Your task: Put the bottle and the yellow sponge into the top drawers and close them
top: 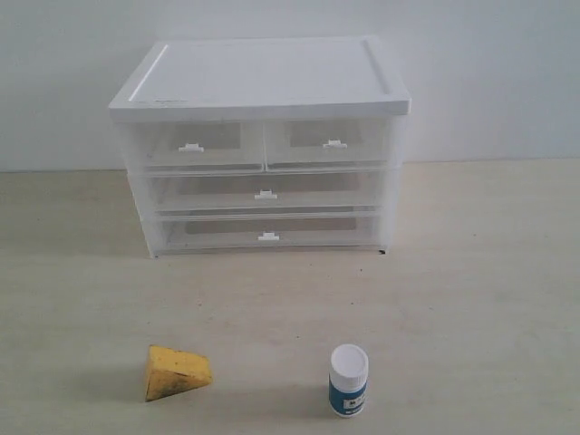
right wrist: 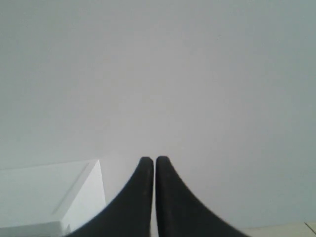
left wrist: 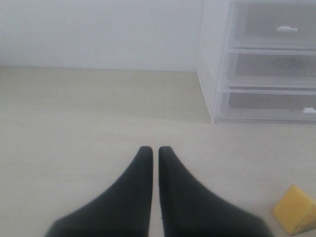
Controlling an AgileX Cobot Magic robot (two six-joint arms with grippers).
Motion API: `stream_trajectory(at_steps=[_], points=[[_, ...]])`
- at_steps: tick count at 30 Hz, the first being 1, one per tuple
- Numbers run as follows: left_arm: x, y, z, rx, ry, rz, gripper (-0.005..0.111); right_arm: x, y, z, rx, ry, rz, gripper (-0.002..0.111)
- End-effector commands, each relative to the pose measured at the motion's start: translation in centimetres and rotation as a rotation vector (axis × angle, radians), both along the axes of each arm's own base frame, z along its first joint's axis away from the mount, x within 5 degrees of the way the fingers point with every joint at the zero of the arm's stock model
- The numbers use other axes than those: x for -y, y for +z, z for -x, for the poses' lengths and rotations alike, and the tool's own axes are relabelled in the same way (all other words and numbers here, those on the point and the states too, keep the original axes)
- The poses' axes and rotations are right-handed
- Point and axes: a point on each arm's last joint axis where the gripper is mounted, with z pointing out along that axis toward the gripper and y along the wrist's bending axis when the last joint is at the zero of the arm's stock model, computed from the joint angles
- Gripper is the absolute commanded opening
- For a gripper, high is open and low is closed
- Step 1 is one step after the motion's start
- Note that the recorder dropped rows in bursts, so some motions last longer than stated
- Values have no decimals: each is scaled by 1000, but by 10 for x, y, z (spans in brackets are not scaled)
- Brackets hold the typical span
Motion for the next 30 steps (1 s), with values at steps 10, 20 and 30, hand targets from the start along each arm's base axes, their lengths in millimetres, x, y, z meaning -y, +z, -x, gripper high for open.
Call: stream_trajectory(at_steps=[10, 20, 30], points=[[0, -1, 0, 0, 3, 5, 4, -10, -30, -72, -67, 62, 36, 0], [0, -1, 0, 0, 3, 5, 4, -54, -73, -103, -91, 83, 73, 0], [0, -1, 0, 0, 3, 5, 4, -108, -110, -107, -118, 176, 51, 0]])
